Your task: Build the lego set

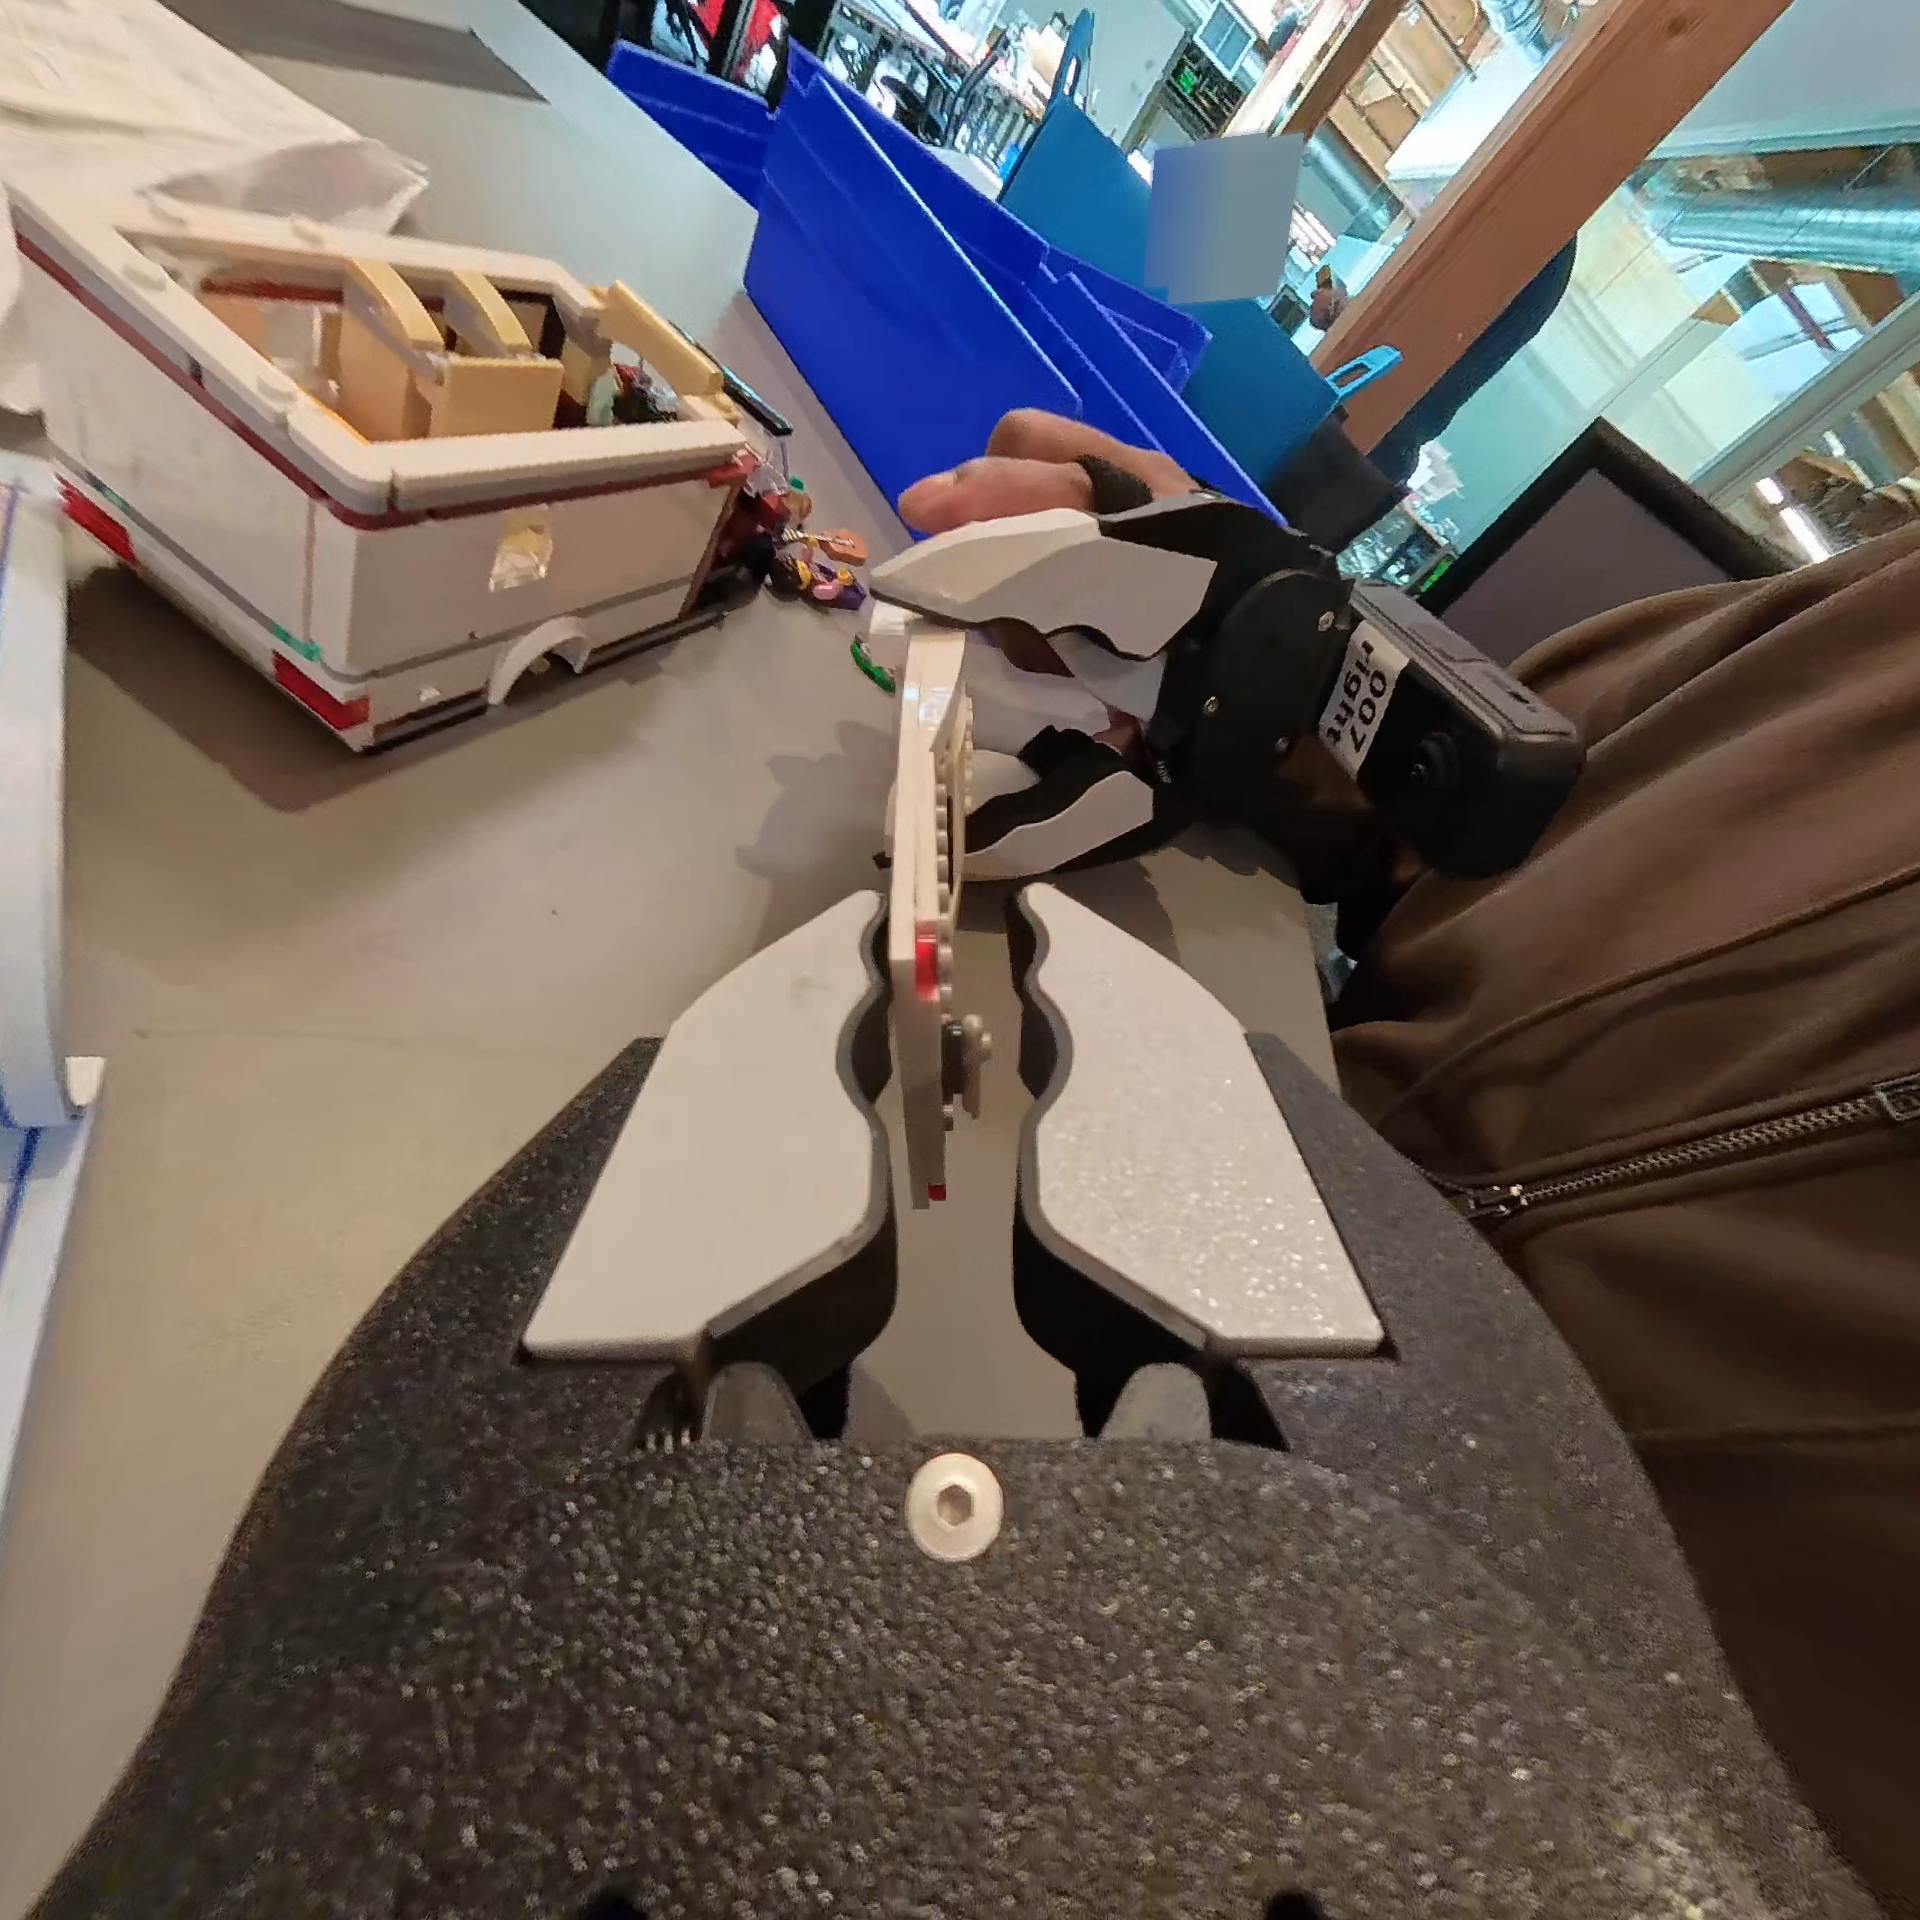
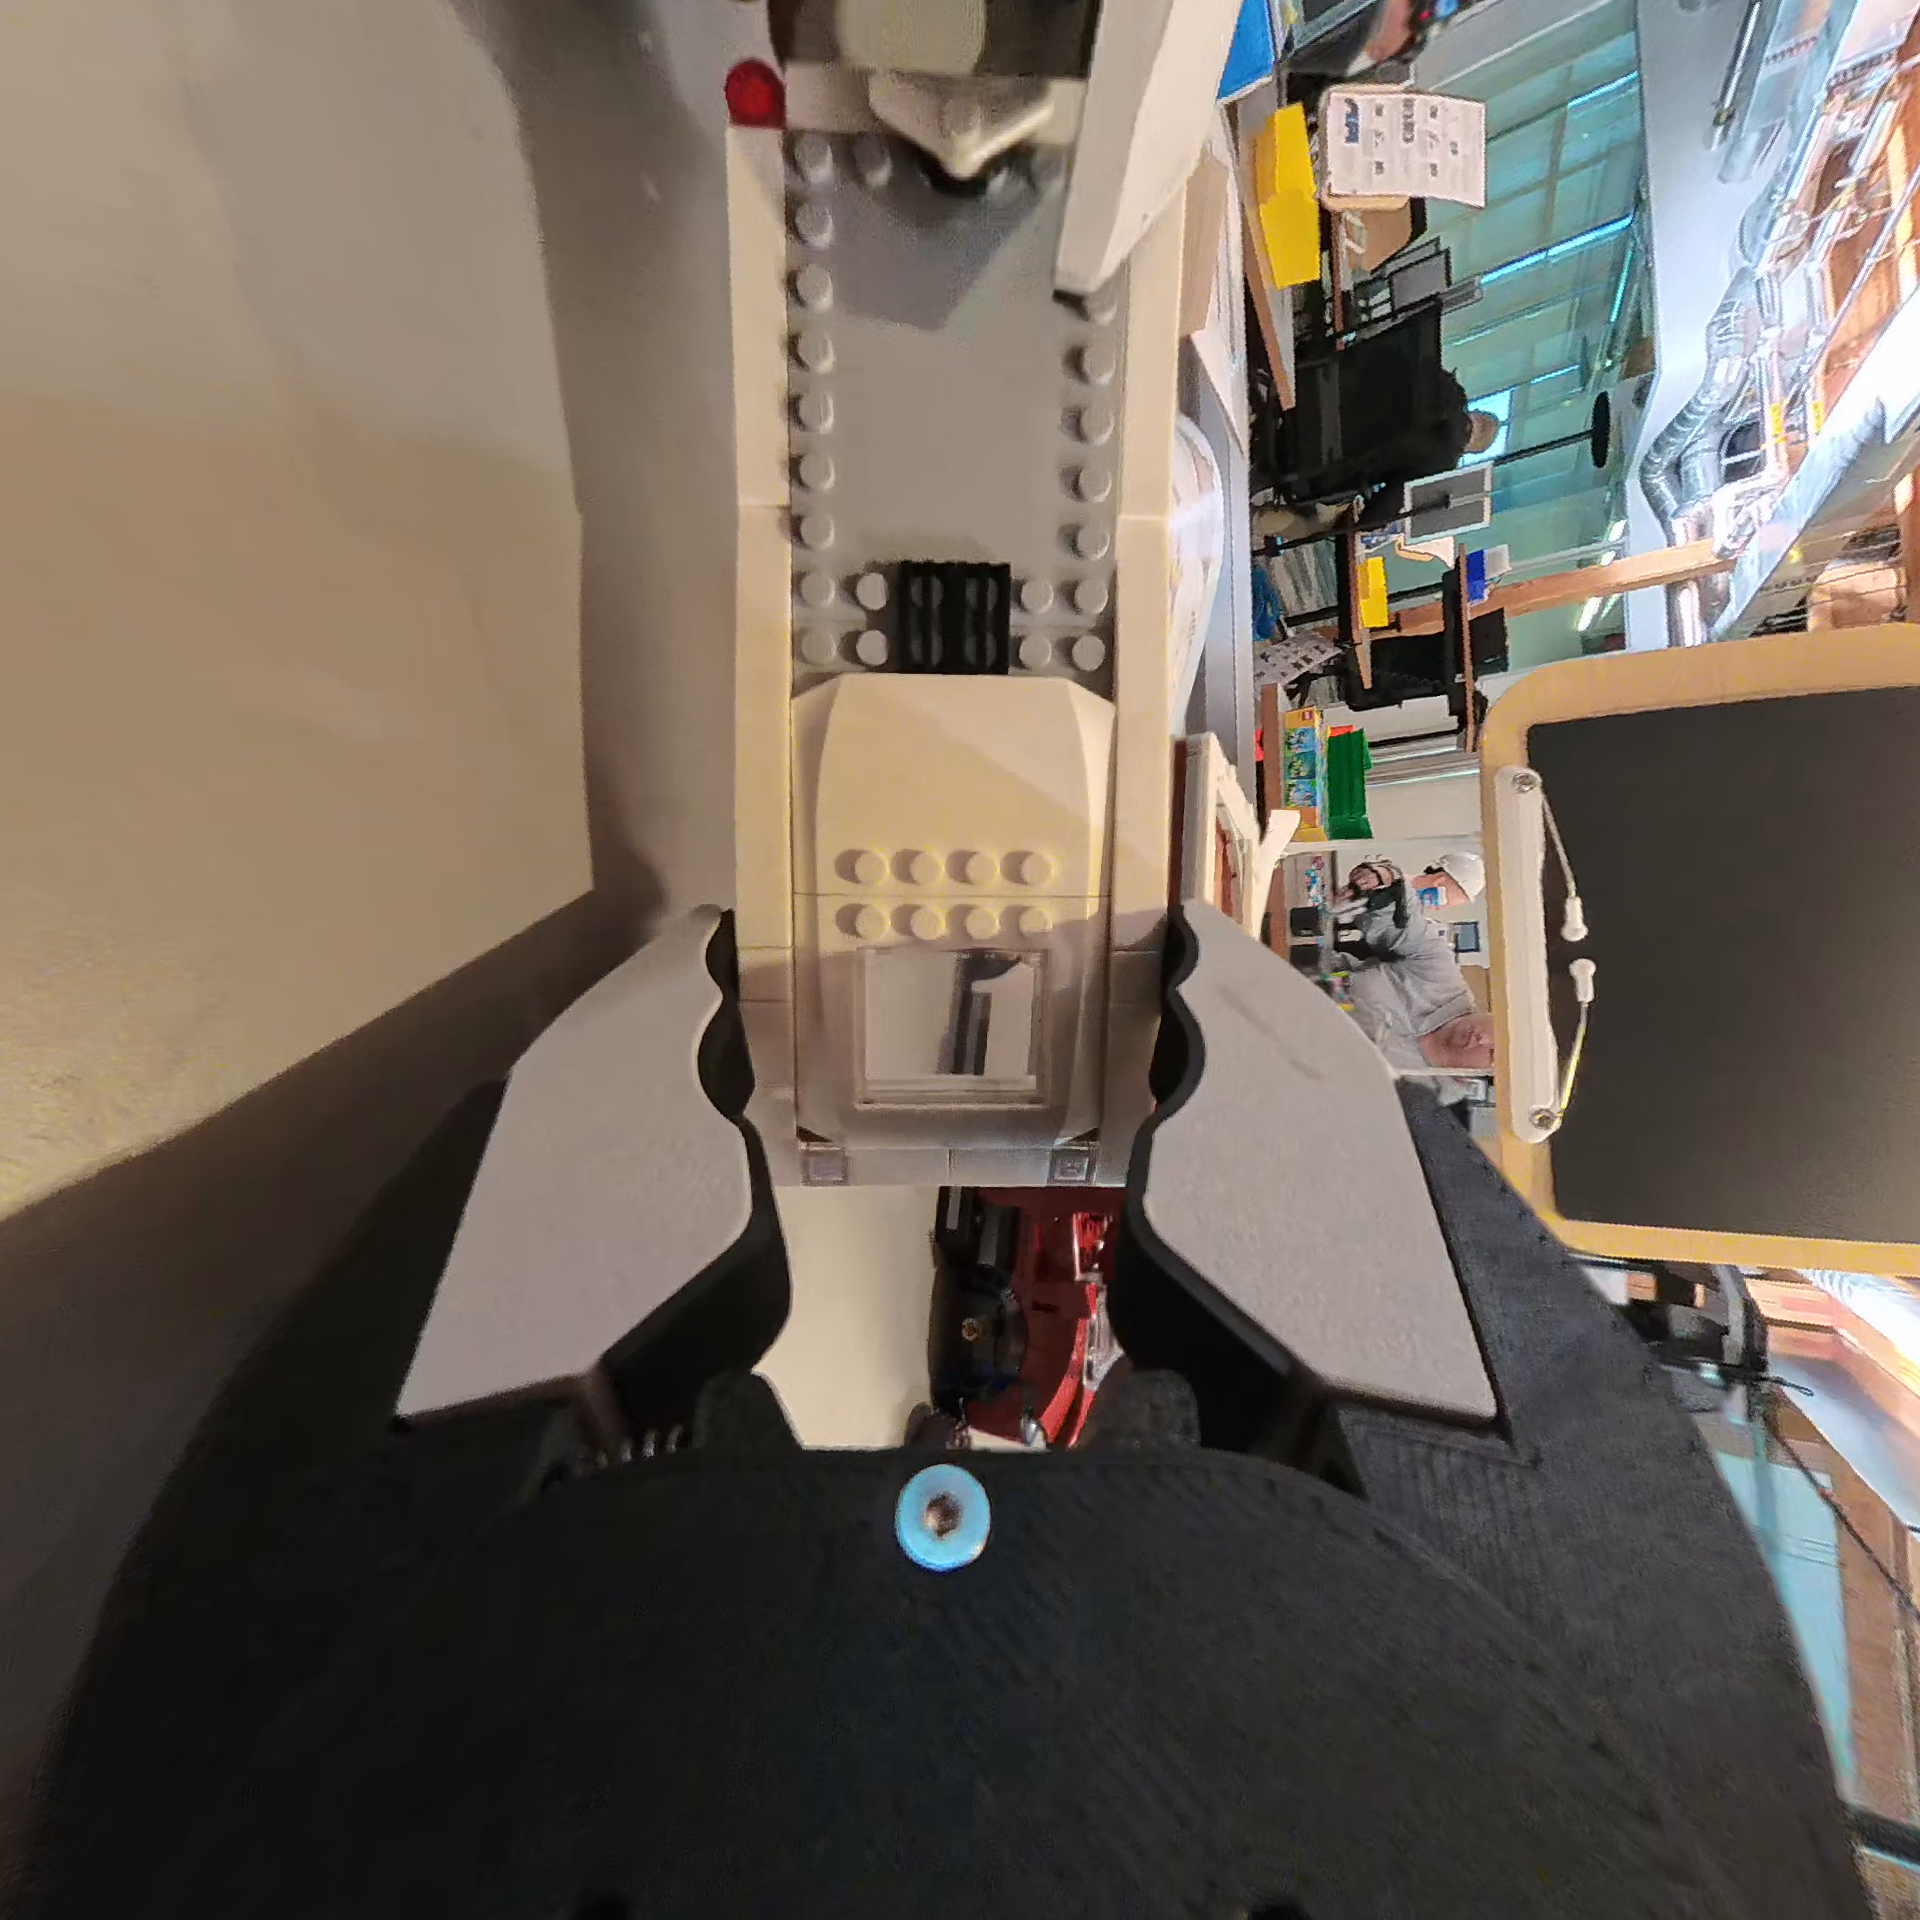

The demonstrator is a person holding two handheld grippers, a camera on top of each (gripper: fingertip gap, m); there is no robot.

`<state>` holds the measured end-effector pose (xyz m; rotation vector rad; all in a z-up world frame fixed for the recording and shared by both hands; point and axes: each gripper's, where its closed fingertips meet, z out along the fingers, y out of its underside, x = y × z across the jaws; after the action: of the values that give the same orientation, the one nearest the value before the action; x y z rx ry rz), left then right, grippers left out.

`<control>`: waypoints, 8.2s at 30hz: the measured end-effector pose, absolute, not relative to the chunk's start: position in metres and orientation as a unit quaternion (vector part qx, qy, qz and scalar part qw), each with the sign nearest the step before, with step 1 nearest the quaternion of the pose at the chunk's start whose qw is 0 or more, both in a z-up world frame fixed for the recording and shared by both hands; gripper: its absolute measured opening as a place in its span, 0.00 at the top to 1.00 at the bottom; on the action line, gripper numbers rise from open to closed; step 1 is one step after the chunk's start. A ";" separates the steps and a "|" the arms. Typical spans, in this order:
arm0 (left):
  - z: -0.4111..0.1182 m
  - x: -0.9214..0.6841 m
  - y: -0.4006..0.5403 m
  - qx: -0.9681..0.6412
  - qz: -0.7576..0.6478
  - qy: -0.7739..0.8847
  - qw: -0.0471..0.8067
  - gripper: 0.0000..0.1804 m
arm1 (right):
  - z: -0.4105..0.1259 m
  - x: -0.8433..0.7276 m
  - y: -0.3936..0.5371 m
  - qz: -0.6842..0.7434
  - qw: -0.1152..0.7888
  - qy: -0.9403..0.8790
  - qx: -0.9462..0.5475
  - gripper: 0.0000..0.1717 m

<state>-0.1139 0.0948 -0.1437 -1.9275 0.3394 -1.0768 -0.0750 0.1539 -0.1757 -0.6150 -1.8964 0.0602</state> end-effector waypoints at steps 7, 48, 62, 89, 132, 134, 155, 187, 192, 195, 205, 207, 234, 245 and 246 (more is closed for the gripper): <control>-0.142 -0.128 0.104 -0.774 -0.358 0.158 0.498 0.78 | -0.173 -0.073 0.156 0.051 0.535 -0.794 -0.283 0.55; -0.151 -0.140 0.109 -0.792 -0.297 0.168 0.506 0.70 | -0.156 -0.068 0.141 0.261 0.425 -0.750 -0.434 0.56; -0.151 -0.138 0.110 -0.753 -0.014 0.359 0.551 0.64 | -0.158 -0.068 0.144 0.304 0.382 -0.724 -0.487 0.56; -0.164 -0.126 0.115 -0.755 -0.005 0.406 0.515 0.54 | -0.161 -0.070 0.133 0.314 0.370 -0.738 -0.469 0.56; -0.201 -0.095 0.122 -0.779 0.062 0.493 0.383 0.54 | -0.157 -0.070 0.116 0.318 0.391 -0.756 -0.418 0.56; -0.201 -0.096 0.123 -0.782 0.064 0.483 0.389 0.55 | -0.158 -0.070 0.120 0.302 0.404 -0.757 -0.415 0.56; -0.199 -0.106 0.125 -0.787 0.082 0.463 0.399 0.55 | -0.151 -0.070 0.125 0.300 0.433 -0.746 -0.408 0.63; -0.199 -0.106 0.125 -0.790 0.061 0.453 0.408 0.55 | -0.151 -0.070 0.125 0.306 0.432 -0.740 -0.413 0.63; -0.193 -0.114 0.126 -0.797 0.046 0.432 0.419 0.55 | -0.141 -0.069 0.126 0.311 0.445 -0.734 -0.409 0.63; -0.186 -0.122 0.128 -0.804 0.030 0.408 0.432 0.55 | -0.130 -0.065 0.133 0.313 0.460 -0.722 -0.411 0.63; -0.153 -0.140 0.135 -0.820 -0.075 0.313 0.474 0.55 | -0.118 -0.047 0.147 0.306 0.485 -0.706 -0.416 0.64; -0.140 -0.140 0.139 -0.818 -0.101 0.299 0.482 0.55 | -0.121 -0.045 0.145 0.303 0.483 -0.710 -0.414 0.64; -0.069 -0.081 0.208 -0.757 -0.414 0.260 0.434 0.55 | -0.166 -0.047 0.120 0.184 0.511 -0.770 -0.335 0.65; -0.075 -0.080 0.218 -0.760 -0.391 0.291 0.430 0.55 | -0.169 -0.048 0.123 0.182 0.508 -0.770 -0.340 0.65; -0.074 -0.079 0.217 -0.756 -0.398 0.292 0.430 0.55 | -0.169 -0.048 0.123 0.182 0.508 -0.770 -0.340 0.65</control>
<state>-0.0787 0.2173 -0.0736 -1.8863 0.7274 -0.9932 -0.0478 0.1229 -0.1692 -0.8199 -1.8569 0.4380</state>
